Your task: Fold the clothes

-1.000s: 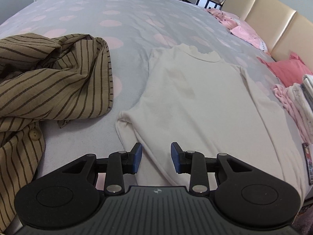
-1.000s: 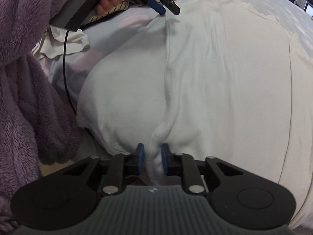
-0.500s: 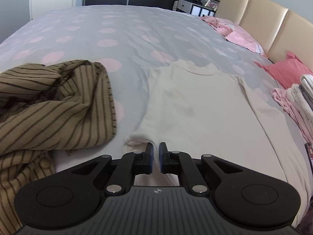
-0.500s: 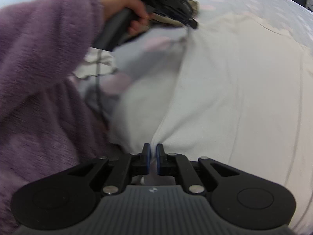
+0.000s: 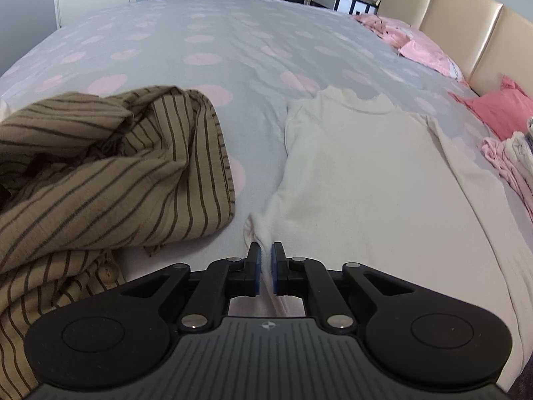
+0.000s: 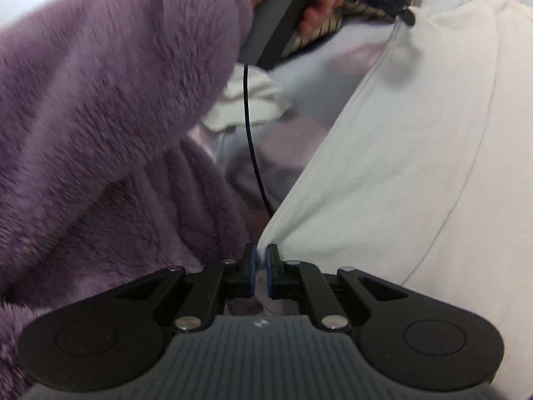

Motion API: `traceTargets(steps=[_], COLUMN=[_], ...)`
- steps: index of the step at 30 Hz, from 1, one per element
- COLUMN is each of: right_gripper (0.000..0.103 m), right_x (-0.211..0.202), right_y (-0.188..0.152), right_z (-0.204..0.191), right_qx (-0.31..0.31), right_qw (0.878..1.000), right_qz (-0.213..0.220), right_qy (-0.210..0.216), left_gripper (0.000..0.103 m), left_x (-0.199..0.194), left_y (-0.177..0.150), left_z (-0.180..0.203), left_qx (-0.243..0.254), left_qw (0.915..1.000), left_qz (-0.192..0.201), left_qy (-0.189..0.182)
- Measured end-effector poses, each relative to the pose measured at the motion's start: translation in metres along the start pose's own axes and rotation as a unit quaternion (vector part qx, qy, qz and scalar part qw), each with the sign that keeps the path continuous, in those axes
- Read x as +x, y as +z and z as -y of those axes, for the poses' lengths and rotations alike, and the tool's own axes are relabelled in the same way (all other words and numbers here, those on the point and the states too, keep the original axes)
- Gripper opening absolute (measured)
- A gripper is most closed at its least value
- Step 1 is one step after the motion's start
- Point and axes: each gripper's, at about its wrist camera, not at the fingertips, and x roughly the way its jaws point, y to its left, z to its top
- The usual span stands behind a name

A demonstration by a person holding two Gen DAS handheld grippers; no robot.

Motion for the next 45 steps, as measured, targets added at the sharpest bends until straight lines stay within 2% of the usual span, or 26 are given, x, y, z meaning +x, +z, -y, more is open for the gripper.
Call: traceTargets(steps=[2,5,7,8,11,15,21,27,33,37,40,45], right_gripper=[0.008,0.016,0.032,0.033,0.033,0.033,0.033,0.032,0.032,0.032,0.032,0.032], right_x=[0.008,0.012,0.011,0.007,-0.008,-0.025,-0.016,-0.004,0.018,0.028,0.021,0.023], right_y=[-0.001,-0.002,-0.003,-0.004,-0.010,-0.019,-0.034,-0.042,-0.041,-0.040,-0.047,-0.052], right_z=[0.003,0.011,0.015,0.018,0.025,0.041,0.055,0.065,0.060,0.049,0.039,0.026], right_qx=[0.008,0.020,0.026,0.025,0.025,0.029,0.030,0.010,-0.016,-0.046,-0.068,-0.074], right_qw=[1.000,1.000,0.999,1.000,1.000,0.997,0.996,0.998,0.998,0.999,0.998,0.996], right_qz=[-0.010,-0.014,-0.011,-0.006,0.016,0.022,-0.006,-0.009,-0.007,0.006,0.004,-0.025], right_qy=[0.001,0.011,0.017,0.015,-0.007,-0.072,-0.082,-0.067,-0.056,-0.019,0.017,0.031], left_gripper=[0.006,0.011,0.019,0.021,0.021,0.021,0.021,0.023,0.024,0.025,0.030,0.031], left_x=[0.000,-0.005,-0.013,-0.018,-0.037,-0.064,-0.102,-0.113,-0.103,-0.096,-0.092,-0.087], left_y=[-0.003,-0.007,-0.010,-0.013,-0.024,-0.045,-0.090,-0.141,-0.174,-0.183,-0.183,-0.188], left_z=[-0.003,-0.004,-0.003,-0.002,0.003,0.010,0.024,0.045,0.072,0.074,0.072,0.076], left_qx=[-0.003,-0.009,-0.007,-0.005,0.007,0.025,0.064,0.106,0.184,0.194,0.191,0.200], left_qw=[1.0000,0.9999,0.9999,0.9999,0.9997,0.9988,0.9937,0.9792,0.9603,0.9566,0.9579,0.9548], left_qz=[-0.005,-0.012,-0.014,-0.016,-0.018,-0.022,-0.049,-0.126,-0.186,-0.201,-0.199,-0.202], left_qy=[-0.001,-0.004,-0.004,-0.004,-0.014,-0.036,-0.078,-0.118,-0.097,-0.083,-0.080,-0.086])
